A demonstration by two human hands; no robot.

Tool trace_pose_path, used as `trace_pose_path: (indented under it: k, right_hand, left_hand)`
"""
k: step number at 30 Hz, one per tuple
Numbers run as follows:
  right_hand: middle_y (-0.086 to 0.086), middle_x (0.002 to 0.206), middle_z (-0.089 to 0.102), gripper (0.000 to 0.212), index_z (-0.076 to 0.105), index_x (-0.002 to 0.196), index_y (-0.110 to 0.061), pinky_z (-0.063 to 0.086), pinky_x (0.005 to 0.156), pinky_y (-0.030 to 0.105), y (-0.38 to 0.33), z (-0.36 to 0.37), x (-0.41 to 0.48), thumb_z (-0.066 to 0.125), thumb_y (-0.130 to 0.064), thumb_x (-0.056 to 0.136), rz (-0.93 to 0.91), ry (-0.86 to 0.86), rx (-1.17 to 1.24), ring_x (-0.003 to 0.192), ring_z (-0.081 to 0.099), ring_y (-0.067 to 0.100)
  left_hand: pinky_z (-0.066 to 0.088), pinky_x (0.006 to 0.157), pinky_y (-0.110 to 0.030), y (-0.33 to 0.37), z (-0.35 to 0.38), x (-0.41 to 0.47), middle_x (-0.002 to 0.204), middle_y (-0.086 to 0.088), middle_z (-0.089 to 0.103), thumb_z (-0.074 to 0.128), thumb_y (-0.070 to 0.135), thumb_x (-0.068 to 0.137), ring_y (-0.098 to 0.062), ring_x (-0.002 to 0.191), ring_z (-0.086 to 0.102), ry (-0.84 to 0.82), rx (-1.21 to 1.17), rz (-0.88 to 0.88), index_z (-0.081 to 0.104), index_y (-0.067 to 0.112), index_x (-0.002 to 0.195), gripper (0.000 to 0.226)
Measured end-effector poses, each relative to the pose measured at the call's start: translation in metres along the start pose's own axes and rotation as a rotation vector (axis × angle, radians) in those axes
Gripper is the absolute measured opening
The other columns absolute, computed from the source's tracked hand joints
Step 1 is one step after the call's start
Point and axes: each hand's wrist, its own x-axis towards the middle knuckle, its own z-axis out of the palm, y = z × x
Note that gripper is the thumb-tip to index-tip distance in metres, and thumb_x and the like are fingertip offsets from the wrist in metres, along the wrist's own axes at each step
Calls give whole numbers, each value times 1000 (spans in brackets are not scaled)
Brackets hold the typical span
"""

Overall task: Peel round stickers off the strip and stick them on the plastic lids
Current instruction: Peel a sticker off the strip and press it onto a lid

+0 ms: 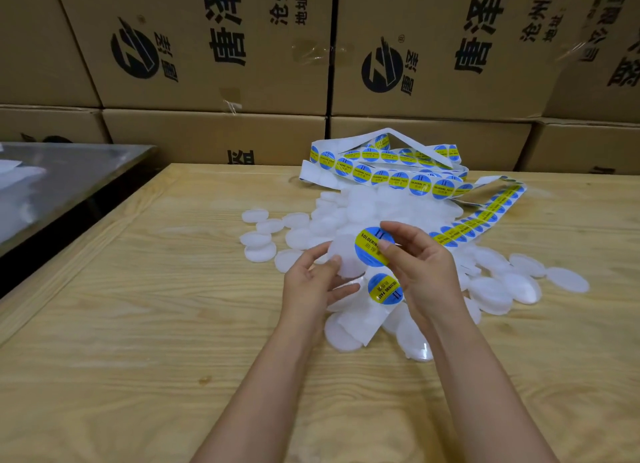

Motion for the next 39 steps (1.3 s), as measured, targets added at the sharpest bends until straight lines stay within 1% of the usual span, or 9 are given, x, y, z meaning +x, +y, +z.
trace_pose_path:
  k: [3, 6, 9, 12, 15, 23, 27, 34, 39]
  right_hand:
    - [0, 89, 71, 26, 71, 91, -20, 50, 78, 22, 2, -6, 0, 63, 2, 82, 16, -7, -25, 86, 65, 15]
    - [-4, 86, 74, 26, 71, 91, -19, 50, 71, 15, 1, -10, -2, 62, 3, 83, 14, -25, -34, 83, 68, 8]
    - [-4, 83, 74, 27, 72, 88, -21, 50, 69, 14, 1, -12, -3, 62, 3, 83, 8, -47, -99, 81, 68, 7]
    - [-5, 80, 74, 28, 73, 84, -24, 50, 70, 15, 0, -11, -5, 63, 2, 83, -13, -65, -176, 80, 67, 6]
    - [-1, 86, 74, 26, 73, 85, -25, 52, 75, 19, 1, -8, -8, 66, 0, 82, -36, -65, -267, 84, 67, 10]
    - [-2, 87, 72, 24, 72, 88, -24, 50, 74, 16, 3, -8, -8, 68, -2, 81, -62, -14, -379, 78, 63, 2]
    - [-3, 91, 71, 23, 71, 88, -26, 49, 74, 13, 5, -7, -9, 69, -4, 81, -97, -8, -455, 80, 63, -1]
    - [-4, 91, 69, 26, 70, 88, -27, 49, 73, 13, 7, -7, -8, 67, -3, 81, -120, -11, -504, 79, 61, -2]
    - [-5, 91, 69, 27, 70, 88, -28, 49, 72, 14, 7, -7, -9, 67, -2, 81, -139, -15, -537, 79, 60, -2]
  left_hand:
    - [56, 61, -27, -2, 2, 0, 83, -17, 68, 55, 4, 91, -27, 74, 66, -24, 31, -37, 61, 8, 113, 23]
    - [57, 65, -27, -2, 3, -2, 91, -16, 72, 51, 4, 93, -27, 81, 70, -93, 35, -89, 64, 5, 108, 20]
    - [58, 65, -29, -1, 4, -3, 90, -16, 73, 45, 3, 95, -27, 81, 71, -155, 17, -145, 66, 4, 100, 22]
    - [59, 70, -32, -1, 5, -4, 95, -20, 71, 42, 7, 96, -30, 87, 71, -176, 11, -176, 65, -1, 104, 25]
    - [58, 73, -33, -2, 6, -5, 98, -21, 71, 45, 11, 96, -31, 91, 70, -192, 10, -181, 66, -2, 104, 26]
    - [59, 71, -33, -4, 8, -5, 94, -20, 71, 48, 8, 94, -29, 86, 71, -200, -42, -204, 64, -3, 104, 23]
    - [59, 76, -35, -5, 8, -6, 97, -22, 70, 48, 6, 92, -29, 86, 70, -193, -43, -199, 63, -5, 107, 24]
    - [58, 78, -36, -5, 9, -7, 92, -20, 71, 47, 5, 93, -28, 82, 71, -211, -36, -194, 66, -2, 100, 21]
    - [59, 72, -32, -5, 9, -7, 90, -18, 72, 48, 5, 93, -26, 80, 71, -192, -17, -180, 67, 0, 98, 21]
